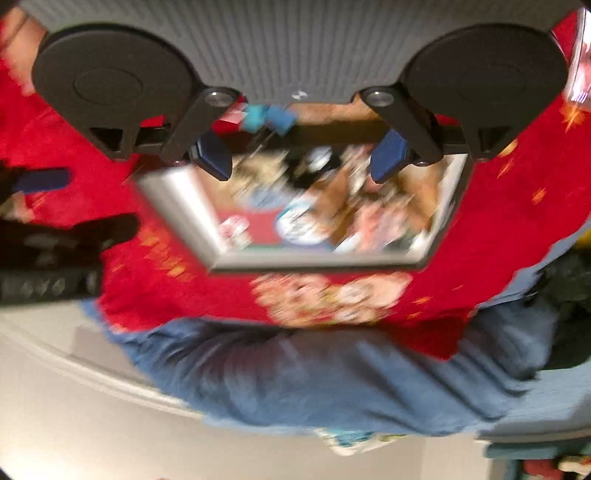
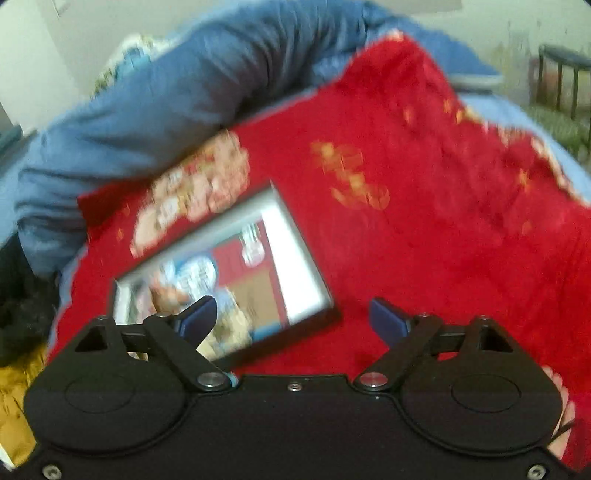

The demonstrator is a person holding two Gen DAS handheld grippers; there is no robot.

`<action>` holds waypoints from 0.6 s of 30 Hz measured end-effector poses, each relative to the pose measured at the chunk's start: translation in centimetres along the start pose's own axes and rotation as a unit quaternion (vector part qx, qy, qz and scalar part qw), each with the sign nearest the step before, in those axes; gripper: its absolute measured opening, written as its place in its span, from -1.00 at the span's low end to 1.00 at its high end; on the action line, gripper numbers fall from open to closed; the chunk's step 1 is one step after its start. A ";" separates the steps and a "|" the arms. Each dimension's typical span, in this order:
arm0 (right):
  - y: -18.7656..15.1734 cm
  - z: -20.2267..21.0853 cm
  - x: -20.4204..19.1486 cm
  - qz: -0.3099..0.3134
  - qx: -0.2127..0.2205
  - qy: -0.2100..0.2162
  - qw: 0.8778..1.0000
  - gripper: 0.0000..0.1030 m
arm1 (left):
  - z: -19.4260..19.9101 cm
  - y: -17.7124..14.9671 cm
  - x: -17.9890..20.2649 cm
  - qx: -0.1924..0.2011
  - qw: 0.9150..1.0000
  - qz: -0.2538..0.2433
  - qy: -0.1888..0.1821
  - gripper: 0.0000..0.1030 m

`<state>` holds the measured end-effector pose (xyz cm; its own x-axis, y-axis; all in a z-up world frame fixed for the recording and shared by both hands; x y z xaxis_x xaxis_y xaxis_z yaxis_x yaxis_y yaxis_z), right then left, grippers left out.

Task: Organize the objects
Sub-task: 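Move both open grippers back to the blue binder clips beside the lid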

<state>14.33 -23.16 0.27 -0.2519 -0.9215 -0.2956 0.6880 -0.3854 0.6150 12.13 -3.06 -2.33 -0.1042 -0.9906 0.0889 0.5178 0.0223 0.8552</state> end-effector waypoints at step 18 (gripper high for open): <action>-5.1 -1.5 -0.5 0.070 -0.070 0.009 0.995 0.73 | -4.2 -4.2 1.3 -0.040 0.998 -0.041 0.008 0.54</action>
<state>11.97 -20.69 -3.81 -0.1350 -0.9643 -0.2277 0.8043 -0.2408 0.5433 13.38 -4.99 -7.96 -0.1359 -0.9907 0.0120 0.5742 -0.0688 0.8158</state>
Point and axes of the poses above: each gripper's, at about its wrist camera, not at the fingertips, and z roughly against the way its jaws point, x to its right, y to its top, the point moved 7 cm from there along -z, roughly the way its jaws point, and after that the axes turned 6 degrees about -y, right-handed, at the moved point
